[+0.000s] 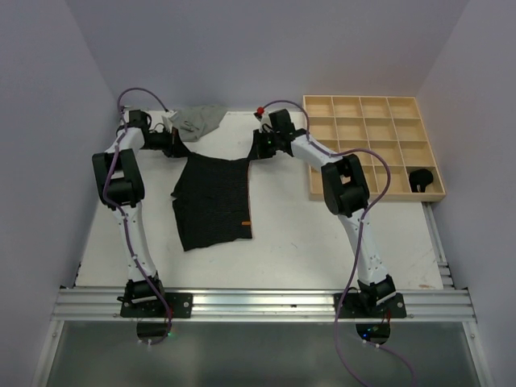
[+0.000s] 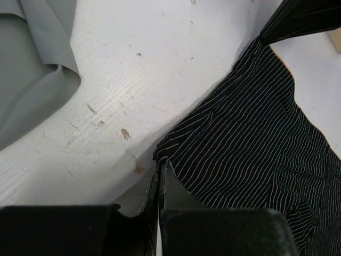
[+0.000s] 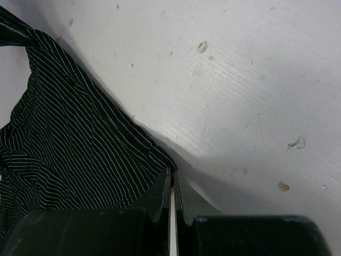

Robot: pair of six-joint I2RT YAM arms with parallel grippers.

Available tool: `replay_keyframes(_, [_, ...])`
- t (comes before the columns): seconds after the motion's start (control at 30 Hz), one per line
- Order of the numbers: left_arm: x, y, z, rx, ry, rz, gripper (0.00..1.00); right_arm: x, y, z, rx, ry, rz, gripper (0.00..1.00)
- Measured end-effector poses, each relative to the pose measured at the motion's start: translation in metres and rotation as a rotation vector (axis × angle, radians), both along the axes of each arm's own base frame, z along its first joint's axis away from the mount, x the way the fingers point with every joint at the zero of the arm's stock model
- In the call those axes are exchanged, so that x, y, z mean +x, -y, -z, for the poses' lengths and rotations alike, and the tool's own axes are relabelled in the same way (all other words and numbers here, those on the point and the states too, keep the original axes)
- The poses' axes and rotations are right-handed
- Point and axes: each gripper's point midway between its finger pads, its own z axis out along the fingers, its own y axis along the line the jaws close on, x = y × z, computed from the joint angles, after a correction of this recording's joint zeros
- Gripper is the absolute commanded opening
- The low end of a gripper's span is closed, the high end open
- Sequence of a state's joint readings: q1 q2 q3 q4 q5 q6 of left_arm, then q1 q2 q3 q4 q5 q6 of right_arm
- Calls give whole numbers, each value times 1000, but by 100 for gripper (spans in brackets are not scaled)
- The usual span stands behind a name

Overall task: Roll the underwear
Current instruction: Fold the underwear

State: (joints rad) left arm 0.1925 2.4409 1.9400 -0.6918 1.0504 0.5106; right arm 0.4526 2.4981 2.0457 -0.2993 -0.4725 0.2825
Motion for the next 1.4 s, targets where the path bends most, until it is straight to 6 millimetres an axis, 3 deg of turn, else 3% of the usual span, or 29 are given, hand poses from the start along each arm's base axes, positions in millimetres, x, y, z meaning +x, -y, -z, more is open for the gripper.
replay_keyframes(0.13, [12,-2,-23,1,51,-14,0,7,2,-13,-20,45,-2,0])
replay_keyframes(0.3, [14,-1,-80,13,176,-2,0,7,6,-39,-28,96,-12,0])
replay_keyframes(0.47, [-22,6,-140,37,316,57,0,-19,16,-90,-14,157,-39,0])
replay_keyframes(0.57, [-54,12,-154,52,370,108,0,-41,18,-126,15,214,-74,0])
replay_keyframes(0.67, [-85,15,-148,64,373,149,0,-62,15,-147,25,263,-112,0])
replay_keyframes(0.77, [-110,11,-130,70,338,171,0,-90,4,-145,11,273,-167,0])
replay_keyframes(0.87, [-130,2,-109,73,297,180,0,-120,-10,-124,-14,247,-234,0])
replay_keyframes(1.03, [-150,-12,-97,85,284,201,0,-166,-20,-76,-86,171,-321,0])
replay_keyframes(1.23, [-178,-13,-71,82,250,242,1,-185,-15,-50,-140,144,-346,0])
replay_keyframes(1.37, [-201,-9,-44,76,185,261,13,-192,-13,-39,-156,137,-359,0])
replay_keyframes(1.4, [-205,-8,-38,79,175,263,15,-194,-13,-36,-158,136,-365,6])
